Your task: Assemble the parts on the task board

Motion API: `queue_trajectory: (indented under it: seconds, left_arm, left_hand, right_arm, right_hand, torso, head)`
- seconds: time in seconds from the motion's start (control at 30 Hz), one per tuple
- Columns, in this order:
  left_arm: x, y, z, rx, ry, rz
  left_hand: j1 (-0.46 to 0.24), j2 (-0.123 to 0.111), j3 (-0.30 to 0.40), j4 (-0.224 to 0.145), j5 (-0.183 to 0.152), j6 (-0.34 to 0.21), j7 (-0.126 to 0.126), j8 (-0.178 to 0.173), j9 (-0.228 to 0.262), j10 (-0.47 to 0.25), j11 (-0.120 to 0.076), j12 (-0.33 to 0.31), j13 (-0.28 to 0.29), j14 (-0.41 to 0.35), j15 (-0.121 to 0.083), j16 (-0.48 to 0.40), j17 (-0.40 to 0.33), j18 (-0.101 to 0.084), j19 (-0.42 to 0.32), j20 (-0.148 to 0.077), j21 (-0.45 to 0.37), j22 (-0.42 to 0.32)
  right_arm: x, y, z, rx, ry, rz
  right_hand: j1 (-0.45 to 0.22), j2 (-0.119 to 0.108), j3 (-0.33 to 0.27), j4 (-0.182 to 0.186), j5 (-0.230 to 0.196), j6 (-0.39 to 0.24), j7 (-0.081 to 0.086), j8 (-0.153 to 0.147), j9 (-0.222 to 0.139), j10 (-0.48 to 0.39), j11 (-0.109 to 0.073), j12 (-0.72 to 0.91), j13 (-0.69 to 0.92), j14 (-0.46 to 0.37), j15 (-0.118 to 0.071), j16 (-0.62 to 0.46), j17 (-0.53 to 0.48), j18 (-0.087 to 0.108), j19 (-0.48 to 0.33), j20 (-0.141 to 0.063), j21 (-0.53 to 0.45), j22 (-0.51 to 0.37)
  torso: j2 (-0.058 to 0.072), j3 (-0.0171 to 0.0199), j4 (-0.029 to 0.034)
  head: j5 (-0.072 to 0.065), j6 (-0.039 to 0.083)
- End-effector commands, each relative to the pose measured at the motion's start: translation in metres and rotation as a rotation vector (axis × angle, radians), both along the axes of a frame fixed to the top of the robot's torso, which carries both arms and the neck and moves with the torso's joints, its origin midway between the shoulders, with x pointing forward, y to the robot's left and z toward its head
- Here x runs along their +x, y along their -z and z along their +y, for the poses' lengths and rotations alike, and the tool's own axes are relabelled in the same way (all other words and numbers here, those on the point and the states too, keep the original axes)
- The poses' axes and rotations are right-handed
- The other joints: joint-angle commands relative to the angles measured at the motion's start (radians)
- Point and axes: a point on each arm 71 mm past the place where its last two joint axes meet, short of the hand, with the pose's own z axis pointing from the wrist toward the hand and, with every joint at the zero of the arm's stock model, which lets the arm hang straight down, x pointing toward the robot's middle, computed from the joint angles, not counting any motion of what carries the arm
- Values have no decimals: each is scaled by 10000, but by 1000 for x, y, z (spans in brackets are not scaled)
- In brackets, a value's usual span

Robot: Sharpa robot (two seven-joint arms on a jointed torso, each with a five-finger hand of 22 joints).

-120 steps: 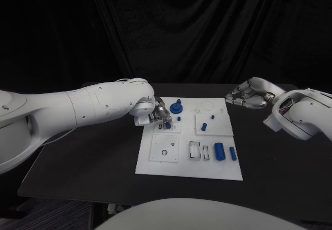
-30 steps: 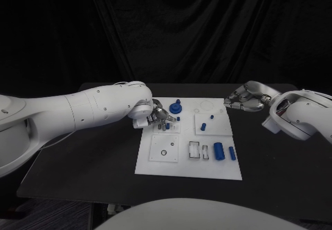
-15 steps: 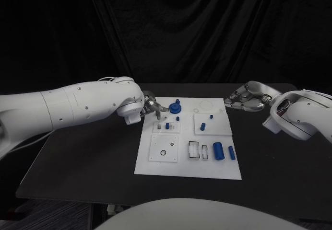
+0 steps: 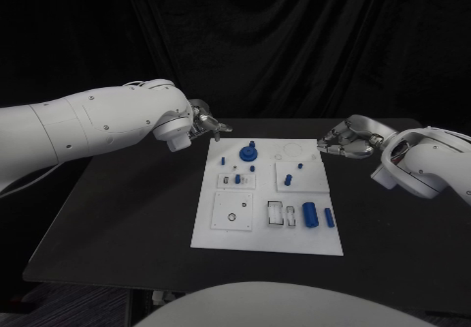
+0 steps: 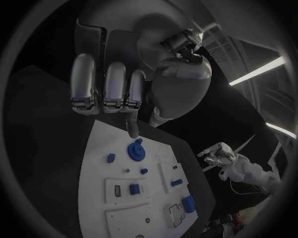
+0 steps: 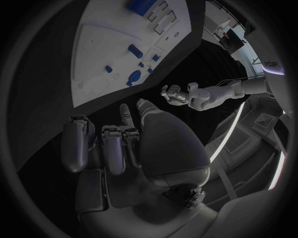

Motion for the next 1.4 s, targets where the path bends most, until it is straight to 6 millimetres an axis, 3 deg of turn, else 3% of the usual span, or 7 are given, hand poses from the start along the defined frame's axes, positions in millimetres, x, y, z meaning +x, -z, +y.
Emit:
queue_trajectory:
  seconds: [0.03, 0.17, 0.3, 0.37, 0.43, 0.77, 1.4]
  left_arm:
    - [3, 2, -2, 9, 360, 733]
    - [9, 11, 0, 551, 508, 965]
    - [15, 23, 2, 1194, 732, 825]
    - [18, 28, 3, 1342, 771, 840]
    - [19, 33, 3, 1450, 806, 911]
    - [22, 50, -3, 1879, 1080, 917]
    - [17, 68, -7, 2100, 1385, 1050]
  left_hand:
    - [153, 8, -67, -32, 47, -91, -7, -124, -54, 1055, -46, 27, 2630, 1021, -64, -5, 2634, -139, 1053, -55, -34, 2634]
    - [355, 13, -72, -93, 52, -152, 23, -260, -102, 1055, -22, 27, 2630, 1021, -49, -5, 2634, -139, 1053, -46, -34, 2634]
    - [363, -26, -132, -72, -21, -179, 49, -311, -112, 1055, -4, 27, 2630, 1021, -37, -5, 2634, -139, 1053, -38, -34, 2634]
    - [258, -63, -300, 73, -256, -174, 79, -384, -122, 1055, 27, 27, 2630, 1021, -9, -5, 2634, -139, 1053, -13, -34, 2634]
    - [272, -66, -311, 69, -271, -182, 81, -397, -124, 1055, 30, 27, 2630, 1021, -6, -5, 2634, -139, 1053, -10, -34, 2634]
    - [477, -73, -363, -14, -327, -269, 119, -520, -132, 1055, 61, 27, 2630, 1021, 21, -5, 2634, -139, 1053, 16, -34, 2634]
    - [426, 24, -554, 101, -527, -313, 170, -684, -149, 1055, 112, 27, 2630, 1021, 68, -5, 2634, -139, 1053, 62, -34, 2634]
  right_arm:
    - [-1, 3, 0, -96, 21, 129]
    - [-2, 3, -1, -80, 17, 136]
    - [-3, 3, -1, -70, 16, 150]
    - [-4, 3, -2, -72, 20, 165]
    - [-4, 3, -2, -73, 28, 174]
    - [-5, 3, -2, -68, 19, 186]
    - [-4, 4, -1, -102, 0, 231]
  right_hand:
    - [55, 5, 6, 35, 6, 64, 5, -65, -15, 917, 8, -66, 2465, 955, 4, -45, 2363, 4, -28, -38, -34, 1908]
    - [56, 7, 7, 34, 7, 64, 5, -66, -16, 915, 8, -67, 2463, 957, 4, -41, 2370, 4, -27, -38, -32, 1909]
    - [56, 7, 7, 34, 7, 64, 5, -66, -16, 915, 8, -67, 2463, 957, 4, -41, 2370, 4, -27, -38, -32, 1909]
    - [56, 7, 7, 34, 7, 64, 5, -66, -16, 915, 8, -67, 2463, 957, 4, -41, 2370, 4, -27, -38, -32, 1909]
    - [58, 8, 10, 33, 10, 64, 4, -67, -16, 914, 8, -68, 2462, 956, 4, -42, 2368, 3, -27, -38, -31, 1909]
    - [85, 17, 31, 16, 38, 69, -2, -73, -17, 914, 4, -68, 2462, 955, 3, -45, 2365, 3, -28, -38, -33, 1909]
    - [211, 4, 109, -27, 199, 69, -4, -102, -24, 902, -2, -75, 2450, 952, -3, -50, 2356, 6, -35, -42, -46, 1906]
  torso:
    - [24, 12, 13]
    - [6, 50, 47]
    - [23, 33, 35]
    - [37, 26, 27]
    - [56, 3, 8]
    - [94, -32, -26]
    - [47, -4, 3]
  head:
    - [-22, 2]
    - [-121, 2]
    - [-159, 2]
    - [-155, 2]
    - [-126, 2]
    - [-36, 2]
    - [-13, 2]
